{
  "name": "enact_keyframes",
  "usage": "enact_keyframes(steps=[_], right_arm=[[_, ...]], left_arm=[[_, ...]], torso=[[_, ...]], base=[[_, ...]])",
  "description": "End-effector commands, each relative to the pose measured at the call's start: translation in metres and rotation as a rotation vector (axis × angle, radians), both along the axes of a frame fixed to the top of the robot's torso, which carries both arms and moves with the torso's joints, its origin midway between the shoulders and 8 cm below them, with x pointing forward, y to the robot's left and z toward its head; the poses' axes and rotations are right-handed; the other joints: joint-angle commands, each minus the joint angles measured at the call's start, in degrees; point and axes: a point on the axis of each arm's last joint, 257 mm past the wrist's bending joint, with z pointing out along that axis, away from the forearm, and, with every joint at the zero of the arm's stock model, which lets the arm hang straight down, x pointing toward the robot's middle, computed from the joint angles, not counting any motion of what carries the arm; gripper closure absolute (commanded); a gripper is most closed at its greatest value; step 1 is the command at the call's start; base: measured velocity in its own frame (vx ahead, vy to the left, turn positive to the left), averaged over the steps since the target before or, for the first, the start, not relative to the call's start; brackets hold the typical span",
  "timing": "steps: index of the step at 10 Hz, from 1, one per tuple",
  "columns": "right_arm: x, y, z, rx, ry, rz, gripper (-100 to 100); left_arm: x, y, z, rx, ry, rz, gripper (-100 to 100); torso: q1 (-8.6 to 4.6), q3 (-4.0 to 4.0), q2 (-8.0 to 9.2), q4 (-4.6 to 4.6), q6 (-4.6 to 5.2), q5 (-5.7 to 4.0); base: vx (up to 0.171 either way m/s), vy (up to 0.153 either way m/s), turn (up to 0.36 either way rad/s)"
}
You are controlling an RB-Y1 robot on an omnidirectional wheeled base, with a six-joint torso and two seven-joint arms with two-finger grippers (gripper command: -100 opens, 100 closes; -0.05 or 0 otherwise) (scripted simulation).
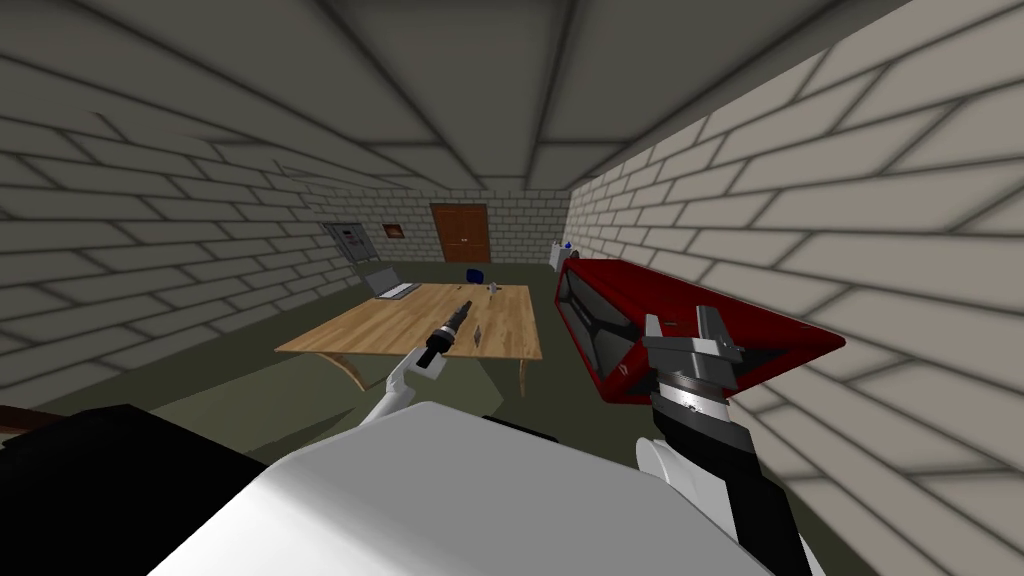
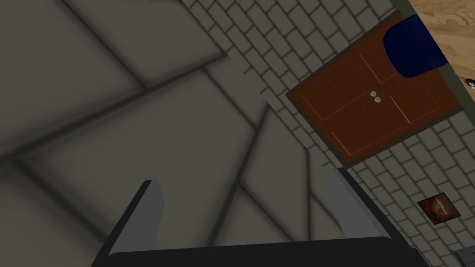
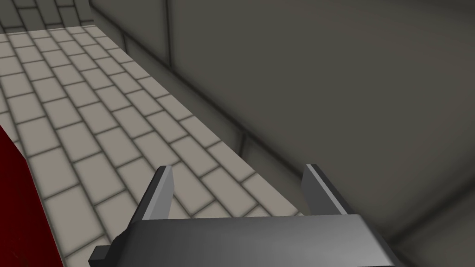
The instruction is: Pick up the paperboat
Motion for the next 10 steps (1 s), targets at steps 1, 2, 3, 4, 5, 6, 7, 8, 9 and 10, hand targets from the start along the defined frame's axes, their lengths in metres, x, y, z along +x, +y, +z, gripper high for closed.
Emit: enact_keyframes(steps=[1,2,3,4,5,6,7,8,9,10], right_arm=[[0.000,0.000,0.000,0.000,0.000,0.000,0],[0.000,0.000,0.000,0.000,0.000,0.000,0],[0.000,0.000,0.000,0.000,0.000,0.000,0],[0.000,0.000,0.000,0.000,0.000,0.000,0],[0.000,0.000,0.000,0.000,0.000,0.000,0],[0.000,0.000,0.000,0.000,0.000,0.000,0],[0.000,0.000,0.000,0.000,0.000,0.000,0],[0.000,0.000,0.000,0.000,0.000,0.000,0],[0.000,0.000,0.000,0.000,0.000,0.000,0],[0.000,0.000,0.000,0.000,0.000,0.000,0]], left_arm=[[0.003,0.005,-0.017,0.013,0.035,0.011,-100],[0.006,0.008,-0.030,0.041,0.069,0.019,-100],[0.006,0.011,-0.037,0.040,0.083,0.023,-100],[0.008,0.015,-0.054,0.066,0.125,0.032,-100],[0.007,0.016,-0.057,0.066,0.132,0.035,-100],[0.008,0.021,-0.075,0.093,0.174,0.043,-100],[0.009,0.025,-0.089,0.120,0.210,0.048,-100],[0.007,0.028,-0.098,0.119,0.227,0.053,-100],[0.006,0.033,-0.116,0.147,0.272,0.061,-100],[0.005,0.038,-0.130,0.175,0.308,0.064,-100]], torso=[[0.00,0.00,0.00,0.00,0.00,0.00],[0.02,0.01,0.02,0.00,-0.02,0.00],[0.00,0.00,0.01,0.00,0.00,0.00],[0.02,0.00,0.01,0.00,-0.01,0.00],[0.00,-0.01,-0.01,0.00,0.00,0.00],[0.03,0.00,0.00,0.00,-0.02,0.00],[0.02,-0.01,-0.02,-0.01,-0.01,0.01],[0.01,-0.04,-0.06,-0.01,-0.01,0.00],[0.03,-0.03,-0.05,-0.01,-0.01,0.00],[0.03,-0.03,-0.04,-0.01,-0.02,0.00]], base=[[0.021,-0.022,-0.017],[0.028,-0.026,-0.033],[0.027,-0.021,-0.015],[0.032,-0.025,-0.029],[0.028,-0.016,-0.016],[0.037,-0.018,-0.023],[0.051,-0.025,-0.043],[0.039,-0.019,-0.012],[0.041,-0.021,-0.020],[0.055,-0.017,-0.022]])
